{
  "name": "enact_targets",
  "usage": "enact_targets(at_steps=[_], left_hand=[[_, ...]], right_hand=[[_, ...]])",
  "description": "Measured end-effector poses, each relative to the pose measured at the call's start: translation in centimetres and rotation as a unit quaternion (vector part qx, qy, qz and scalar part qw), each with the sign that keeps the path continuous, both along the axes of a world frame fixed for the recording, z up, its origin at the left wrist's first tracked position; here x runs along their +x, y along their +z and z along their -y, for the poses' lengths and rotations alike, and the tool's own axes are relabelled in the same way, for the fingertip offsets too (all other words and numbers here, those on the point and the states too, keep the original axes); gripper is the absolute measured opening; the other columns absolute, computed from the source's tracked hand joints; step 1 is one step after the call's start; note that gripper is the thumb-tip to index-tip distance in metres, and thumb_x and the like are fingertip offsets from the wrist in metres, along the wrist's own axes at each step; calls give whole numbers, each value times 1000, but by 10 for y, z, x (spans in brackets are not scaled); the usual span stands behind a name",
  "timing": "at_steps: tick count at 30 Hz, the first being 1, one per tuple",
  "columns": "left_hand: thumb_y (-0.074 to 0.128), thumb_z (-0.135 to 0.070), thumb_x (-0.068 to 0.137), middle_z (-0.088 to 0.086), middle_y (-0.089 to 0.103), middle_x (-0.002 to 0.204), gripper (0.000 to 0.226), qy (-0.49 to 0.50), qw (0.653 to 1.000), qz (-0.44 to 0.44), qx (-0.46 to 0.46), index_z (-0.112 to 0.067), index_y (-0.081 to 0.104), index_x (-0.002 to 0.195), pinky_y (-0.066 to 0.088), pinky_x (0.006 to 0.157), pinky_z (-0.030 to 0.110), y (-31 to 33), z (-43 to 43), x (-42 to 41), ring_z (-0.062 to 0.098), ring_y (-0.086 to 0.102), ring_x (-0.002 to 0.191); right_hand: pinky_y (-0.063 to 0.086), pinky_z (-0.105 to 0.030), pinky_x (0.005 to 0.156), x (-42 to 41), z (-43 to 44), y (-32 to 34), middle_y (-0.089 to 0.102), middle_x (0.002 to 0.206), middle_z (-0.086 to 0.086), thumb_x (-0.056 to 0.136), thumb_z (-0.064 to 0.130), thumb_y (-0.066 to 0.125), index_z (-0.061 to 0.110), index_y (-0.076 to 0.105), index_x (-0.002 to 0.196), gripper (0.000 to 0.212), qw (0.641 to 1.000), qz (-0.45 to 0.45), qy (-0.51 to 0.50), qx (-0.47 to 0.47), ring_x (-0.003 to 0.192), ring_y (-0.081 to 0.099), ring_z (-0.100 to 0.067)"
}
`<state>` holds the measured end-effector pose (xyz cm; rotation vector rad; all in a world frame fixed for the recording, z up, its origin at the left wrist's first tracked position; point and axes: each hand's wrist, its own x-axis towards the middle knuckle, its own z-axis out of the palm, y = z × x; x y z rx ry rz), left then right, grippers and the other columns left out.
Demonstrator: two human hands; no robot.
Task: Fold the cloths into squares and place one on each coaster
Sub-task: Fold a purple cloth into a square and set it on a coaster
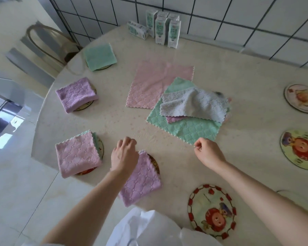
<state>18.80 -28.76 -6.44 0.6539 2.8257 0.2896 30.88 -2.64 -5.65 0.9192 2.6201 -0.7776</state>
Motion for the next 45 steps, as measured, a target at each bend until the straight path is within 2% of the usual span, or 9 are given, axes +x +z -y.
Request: enact_targets(at_steps=[4, 13, 20, 23, 28, 31, 34, 39, 45], left_hand=[[56, -19, 89, 0, 54, 126, 32, -96, 995, -3, 34, -15, 58, 121, 49, 88, 35, -2, -57, -27, 21, 48, 114], [67, -11, 78, 6, 56, 127, 48, -250, 963, -36, 97, -13, 56, 124, 50, 89, 42, -22, -160, -73, 28, 52, 116], [77, -32, 71, 0, 53, 132, 60, -250, 959, -51, 126, -17, 53, 124, 43, 98, 38, -37, -192, -91, 24, 52, 116], [67, -33, 80, -2, 59, 126, 42, -244, 957, -62, 144, -17, 61, 117, 43, 95, 38, -40, -196, -98, 24, 55, 110], [54, -33, 88, 0, 69, 108, 28, -272, 943, -104, 163, -13, 71, 99, 50, 82, 39, -37, -194, -113, 24, 62, 94], [39, -35, 92, 2, 70, 91, 35, -266, 945, -84, 172, -11, 66, 92, 52, 74, 37, -25, -195, -119, 25, 63, 86], [48, -28, 96, 3, 67, 79, 22, -261, 942, -67, 200, -10, 56, 89, 50, 61, 34, -8, -199, -128, 23, 61, 72], [54, -25, 95, 5, 64, 79, 15, -307, 934, -23, 183, -10, 56, 97, 55, 55, 38, 26, -203, -156, 24, 60, 65], [53, -14, 90, 0, 67, 87, 14, -234, 969, -21, 75, -21, 64, 96, 45, 55, 29, 67, -201, -182, 21, 60, 71]], right_hand=[[49, -39, 83, -26, -38, 1, 57, 107, -8, 86, 18, 62, 13, 59, 103, 18, 996, -31, 30, 81, 101, 54, -28], [49, -41, 75, -74, -85, -7, 57, 104, -11, 62, -5, 70, 9, 60, 99, 41, 941, -5, 177, 287, 94, 54, -34], [51, -37, 62, -91, -93, -22, 57, 92, -11, 55, 18, 86, 8, 60, 92, 46, 933, 22, 175, 314, 83, 57, -32], [51, -37, 60, -93, -96, -23, 57, 93, -12, 56, 27, 87, 7, 61, 94, 50, 932, 11, 177, 317, 83, 58, -32], [49, -35, 56, -92, -99, -27, 53, 89, -9, 55, 7, 82, 11, 59, 85, 39, 932, -2, 171, 321, 80, 56, -31], [49, -36, 55, -94, -100, -17, 57, 82, -10, 66, 7, 77, 9, 58, 83, 26, 939, -78, 158, 294, 74, 59, -32], [45, -31, 45, -99, -107, 3, 64, 72, -10, 75, 6, 70, 7, 57, 88, 19, 940, -156, 107, 283, 56, 63, -31], [43, -33, 55, -111, -138, 44, 69, 86, -7, 93, 25, 55, 11, 55, 94, 15, 954, -198, 43, 221, 68, 64, -30], [32, -29, 58, -106, -175, 94, 52, 67, 2, 84, 27, 69, 9, 60, 78, 21, 972, -192, 100, 85, 64, 53, -21]])
